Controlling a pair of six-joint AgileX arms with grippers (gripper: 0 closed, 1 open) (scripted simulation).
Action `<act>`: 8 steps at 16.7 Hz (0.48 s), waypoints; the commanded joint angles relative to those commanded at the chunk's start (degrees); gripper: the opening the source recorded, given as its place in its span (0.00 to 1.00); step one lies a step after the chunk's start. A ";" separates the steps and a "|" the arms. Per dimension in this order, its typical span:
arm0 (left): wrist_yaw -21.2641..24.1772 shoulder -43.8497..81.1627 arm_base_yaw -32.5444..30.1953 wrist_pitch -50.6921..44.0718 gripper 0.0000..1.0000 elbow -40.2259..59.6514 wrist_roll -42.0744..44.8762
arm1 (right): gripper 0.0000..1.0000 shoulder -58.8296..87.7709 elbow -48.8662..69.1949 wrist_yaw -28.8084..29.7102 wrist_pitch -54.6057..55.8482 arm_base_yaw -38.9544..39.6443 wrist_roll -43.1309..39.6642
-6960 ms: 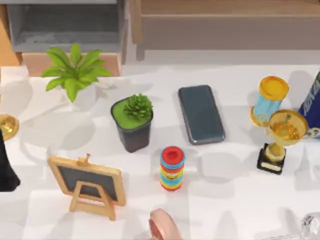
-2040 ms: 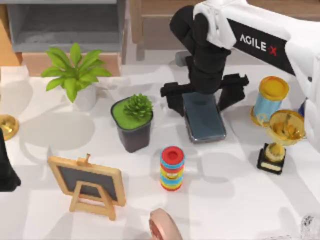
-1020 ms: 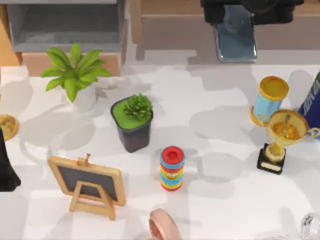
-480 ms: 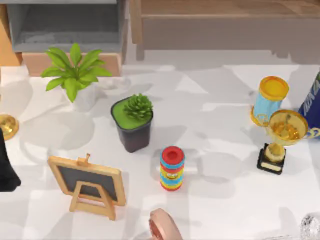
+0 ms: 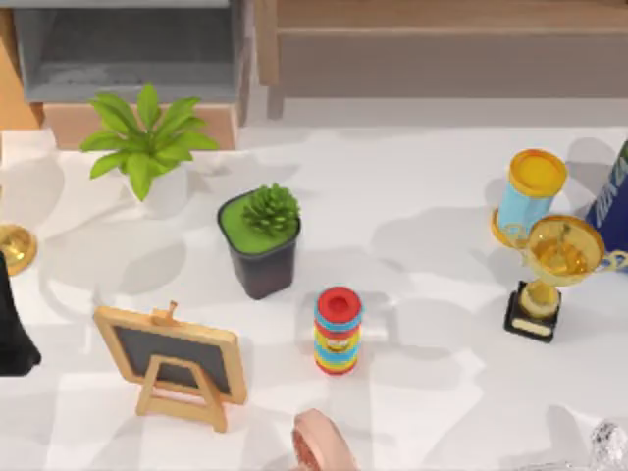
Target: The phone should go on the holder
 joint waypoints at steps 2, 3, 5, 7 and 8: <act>0.00 0.00 0.00 0.00 1.00 0.00 0.00 | 0.00 -1.95 -5.88 -3.65 4.23 -4.70 -2.29; 0.00 0.00 0.00 0.00 1.00 0.00 0.00 | 0.00 -2.85 -8.51 -5.49 6.20 -6.76 -3.24; 0.00 0.00 0.00 0.00 1.00 0.00 0.00 | 0.00 -4.51 -13.25 -9.05 9.84 -10.39 -4.84; 0.00 0.00 0.00 0.00 1.00 0.00 0.00 | 0.00 -5.89 -16.99 -12.25 12.89 -13.18 -5.98; 0.00 0.00 0.00 0.00 1.00 0.00 0.00 | 0.00 -6.47 -18.49 -13.63 14.16 -14.27 -6.40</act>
